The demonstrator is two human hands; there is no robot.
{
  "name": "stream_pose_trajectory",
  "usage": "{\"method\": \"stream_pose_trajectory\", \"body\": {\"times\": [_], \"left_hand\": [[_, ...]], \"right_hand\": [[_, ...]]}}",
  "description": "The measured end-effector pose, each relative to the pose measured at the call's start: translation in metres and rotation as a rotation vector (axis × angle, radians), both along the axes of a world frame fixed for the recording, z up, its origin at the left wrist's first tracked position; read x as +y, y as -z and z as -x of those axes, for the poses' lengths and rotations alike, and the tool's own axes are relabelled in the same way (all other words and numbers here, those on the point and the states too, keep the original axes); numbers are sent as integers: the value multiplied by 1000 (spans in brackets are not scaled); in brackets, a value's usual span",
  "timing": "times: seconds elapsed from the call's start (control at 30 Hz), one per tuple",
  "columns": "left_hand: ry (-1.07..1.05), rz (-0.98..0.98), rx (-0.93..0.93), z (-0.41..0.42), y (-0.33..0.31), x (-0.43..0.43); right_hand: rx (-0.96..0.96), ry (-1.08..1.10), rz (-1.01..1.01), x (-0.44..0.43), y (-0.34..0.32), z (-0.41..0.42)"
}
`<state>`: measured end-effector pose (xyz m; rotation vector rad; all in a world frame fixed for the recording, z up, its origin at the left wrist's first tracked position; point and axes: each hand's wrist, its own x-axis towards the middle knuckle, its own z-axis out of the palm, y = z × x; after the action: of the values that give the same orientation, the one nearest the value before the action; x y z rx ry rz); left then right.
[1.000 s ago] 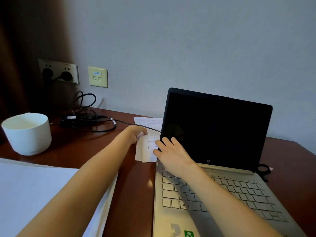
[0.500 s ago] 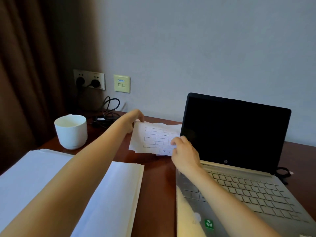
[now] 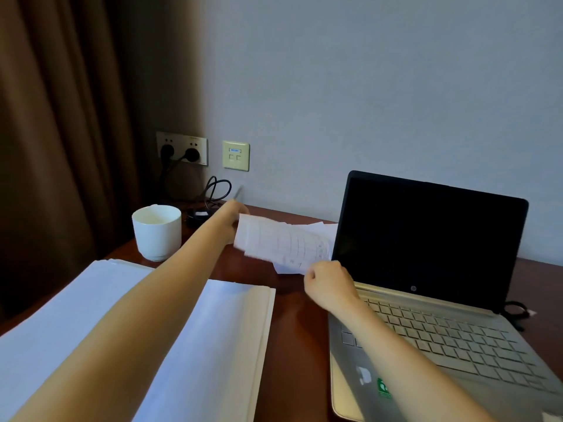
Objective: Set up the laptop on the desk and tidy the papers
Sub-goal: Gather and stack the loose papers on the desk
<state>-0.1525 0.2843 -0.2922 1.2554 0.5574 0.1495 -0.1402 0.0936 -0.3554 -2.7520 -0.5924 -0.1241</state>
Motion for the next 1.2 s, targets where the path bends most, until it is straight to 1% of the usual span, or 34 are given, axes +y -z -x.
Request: {"method": "stream_pose_trajectory", "body": {"times": [0.07, 0.13, 0.2, 0.3, 0.37, 0.47, 0.57, 0.6, 0.63, 0.67, 0.73, 0.83, 0.93, 1.0, 1.07, 1.13, 1.17, 1.2], "left_hand": [[-82, 58, -76, -6, -4, 1], [-156, 91, -137, -11, -8, 2], [-166, 110, -164, -13, -8, 7], [-138, 55, -118, -15, -5, 18], [-169, 67, -115, -13, -1, 25], [-146, 54, -129, -10, 4, 32], [-131, 23, -157, -4, 5, 26], [-133, 20, -163, -3, 5, 25], [-135, 38, -174, -2, 6, 23], [-135, 75, -190, 0, 5, 22], [-120, 151, -222, 6, 3, 22], [-136, 215, -208, 18, -4, 22], [-107, 252, -144, 33, -10, 30], [-55, 185, -94, 48, -13, 35], [-13, 135, -36, 63, -15, 35], [26, 41, 24, 77, -14, 33], [32, -8, 51, 82, -12, 32], [23, -46, 80, 88, -12, 31]], "right_hand": [[56, -153, 22, 5, 7, 1], [59, -228, 22, 12, 14, -5], [101, -201, 21, 19, 17, -12], [197, -133, 179, 27, 22, -25], [236, -119, 260, 32, 28, -30], [271, -149, 227, 34, 29, -32], [263, -198, 178, 28, 25, -32], [297, -206, 96, 26, 23, -30], [357, -203, -50, 24, 20, -30], [441, -181, -241, 23, 18, -30], [604, -88, -615, 22, 13, -33], [785, 69, -1023, 15, 8, -39], [1098, 133, -1431, 4, -1, -36], [1225, 130, -1546, -1, -8, -30], [1279, 118, -1540, -3, -17, -20], [1297, 115, -1497, -4, -26, -10], [1237, 125, -1434, -3, -29, -7], [1127, 141, -1341, -3, -32, -4]]}}
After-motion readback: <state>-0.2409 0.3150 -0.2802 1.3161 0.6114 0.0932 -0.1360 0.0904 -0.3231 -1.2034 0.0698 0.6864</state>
